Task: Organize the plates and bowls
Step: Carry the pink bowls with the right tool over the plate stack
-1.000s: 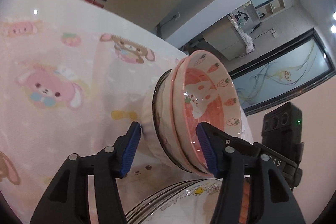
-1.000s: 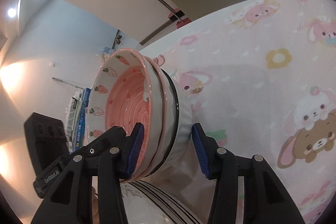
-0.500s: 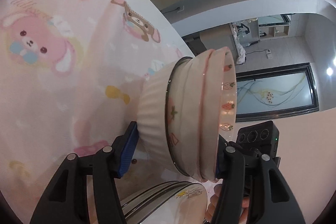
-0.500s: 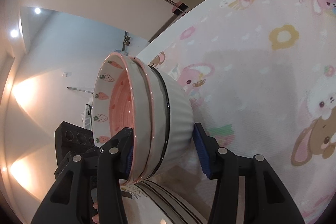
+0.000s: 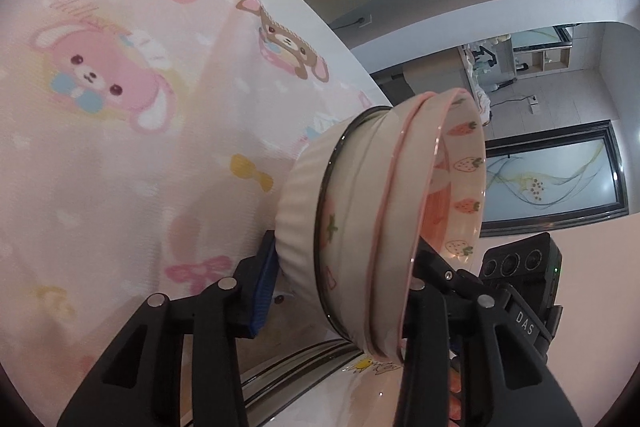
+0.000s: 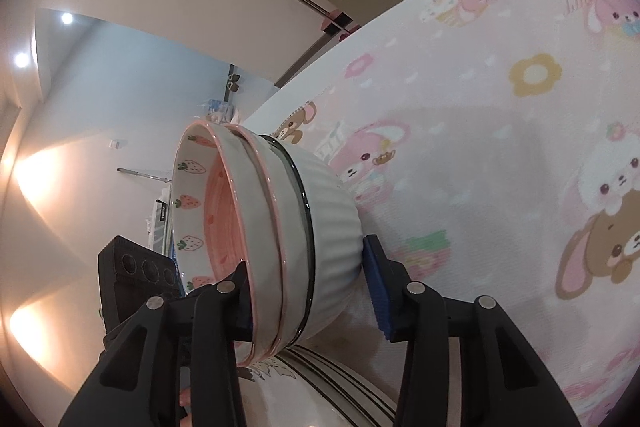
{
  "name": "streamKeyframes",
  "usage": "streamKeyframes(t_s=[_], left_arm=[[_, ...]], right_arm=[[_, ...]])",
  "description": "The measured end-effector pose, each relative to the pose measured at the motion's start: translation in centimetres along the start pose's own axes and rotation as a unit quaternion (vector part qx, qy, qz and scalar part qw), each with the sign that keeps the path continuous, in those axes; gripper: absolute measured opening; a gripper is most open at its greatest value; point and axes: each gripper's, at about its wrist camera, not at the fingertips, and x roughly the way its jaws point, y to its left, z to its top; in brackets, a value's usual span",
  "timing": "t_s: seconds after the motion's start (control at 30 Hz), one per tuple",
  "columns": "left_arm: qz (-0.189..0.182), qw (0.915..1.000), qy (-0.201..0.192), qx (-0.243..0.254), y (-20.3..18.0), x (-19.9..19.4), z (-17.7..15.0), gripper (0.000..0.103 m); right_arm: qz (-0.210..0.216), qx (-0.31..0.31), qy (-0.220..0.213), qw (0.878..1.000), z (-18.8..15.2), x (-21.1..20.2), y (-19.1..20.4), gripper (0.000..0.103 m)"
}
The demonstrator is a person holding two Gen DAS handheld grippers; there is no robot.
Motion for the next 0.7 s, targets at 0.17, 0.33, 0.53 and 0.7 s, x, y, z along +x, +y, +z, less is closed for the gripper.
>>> streamKeyframes(t_s=[0.17, 0.33, 0.53, 0.7], left_arm=[[0.004, 0.9997, -0.015, 0.017, -1.0, -1.1, -0.2, 0.039], [0.009, 0.9987, -0.033, 0.037, -2.3, -2.6, -0.5, 0.039], [0.021, 0.9959, -0.056, 0.069, -5.0, -4.2, -0.9, 0.04], [0.022, 0.9925, -0.078, 0.091, -6.3, -6.1, -1.8, 0.04]], right_arm=[[0.012, -0.015, -0.009, 1.0, -0.3, -0.5, 1.2, 0.045], [0.024, -0.024, -0.018, 0.999, -0.5, -1.4, 2.4, 0.045], [0.037, -0.039, -0.03, 0.998, -1.0, -3.1, 4.2, 0.045], [0.054, -0.05, -0.039, 0.996, -1.9, -4.8, 5.7, 0.045]])
